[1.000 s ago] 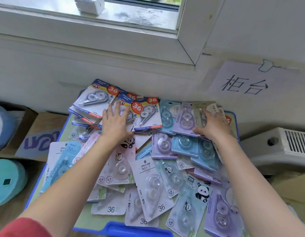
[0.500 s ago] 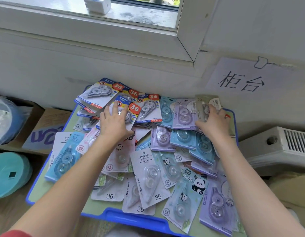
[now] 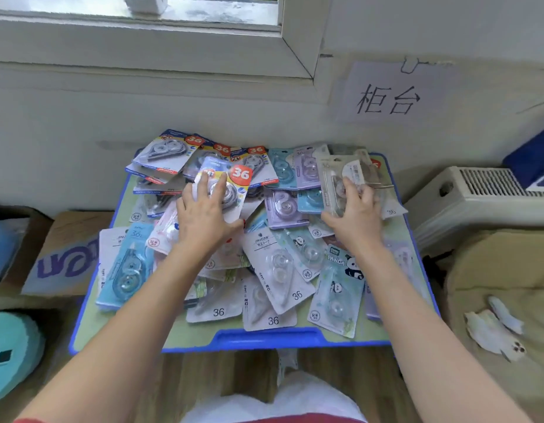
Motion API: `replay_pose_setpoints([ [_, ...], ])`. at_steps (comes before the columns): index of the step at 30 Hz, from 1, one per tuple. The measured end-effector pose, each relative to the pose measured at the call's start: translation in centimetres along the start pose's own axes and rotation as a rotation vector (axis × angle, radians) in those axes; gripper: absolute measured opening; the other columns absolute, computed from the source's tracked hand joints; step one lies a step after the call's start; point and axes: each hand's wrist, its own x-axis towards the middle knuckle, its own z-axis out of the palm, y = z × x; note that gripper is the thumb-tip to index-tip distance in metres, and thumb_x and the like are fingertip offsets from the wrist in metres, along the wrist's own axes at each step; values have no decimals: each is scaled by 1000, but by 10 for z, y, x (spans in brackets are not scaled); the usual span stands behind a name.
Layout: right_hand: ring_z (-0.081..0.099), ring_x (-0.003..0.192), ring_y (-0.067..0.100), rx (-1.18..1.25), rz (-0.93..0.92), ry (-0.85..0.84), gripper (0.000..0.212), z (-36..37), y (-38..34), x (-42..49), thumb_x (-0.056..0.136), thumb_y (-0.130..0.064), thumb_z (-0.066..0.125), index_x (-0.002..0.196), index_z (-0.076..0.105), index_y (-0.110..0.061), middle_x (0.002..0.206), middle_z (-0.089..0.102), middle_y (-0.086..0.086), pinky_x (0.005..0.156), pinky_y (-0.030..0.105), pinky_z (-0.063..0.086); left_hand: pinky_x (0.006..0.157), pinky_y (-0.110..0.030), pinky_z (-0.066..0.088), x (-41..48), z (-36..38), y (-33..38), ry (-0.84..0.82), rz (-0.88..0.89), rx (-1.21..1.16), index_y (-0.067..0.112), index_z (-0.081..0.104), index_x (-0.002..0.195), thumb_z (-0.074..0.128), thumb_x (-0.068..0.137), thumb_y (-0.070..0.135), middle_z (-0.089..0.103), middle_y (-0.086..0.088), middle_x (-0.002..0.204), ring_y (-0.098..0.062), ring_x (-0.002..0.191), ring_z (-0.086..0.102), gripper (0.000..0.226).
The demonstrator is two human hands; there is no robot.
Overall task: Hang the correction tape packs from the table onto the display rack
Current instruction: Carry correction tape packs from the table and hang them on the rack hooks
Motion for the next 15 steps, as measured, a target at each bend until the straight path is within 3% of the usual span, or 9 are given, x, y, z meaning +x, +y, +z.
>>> replay_pose_setpoints([
  [9,23,135,38,32,277,97,79,18,19,-176,84,-37,63,149,22,-23,152,19,15,111,45,24,114,-44,12,-87,9,7,-162,263,-206,34,11,152,65,81,51,9,-4,160,-35,143,13,90],
  [15,30,126,36,92,490,277,76,18,42,-297,81,-31,66,147,30,-22,145,28,11,104,43,30,113,-42,15,-171,14,45,-196,529,-213,31,15,152,65,80,50,14,-5,159,-33,140,19,90],
])
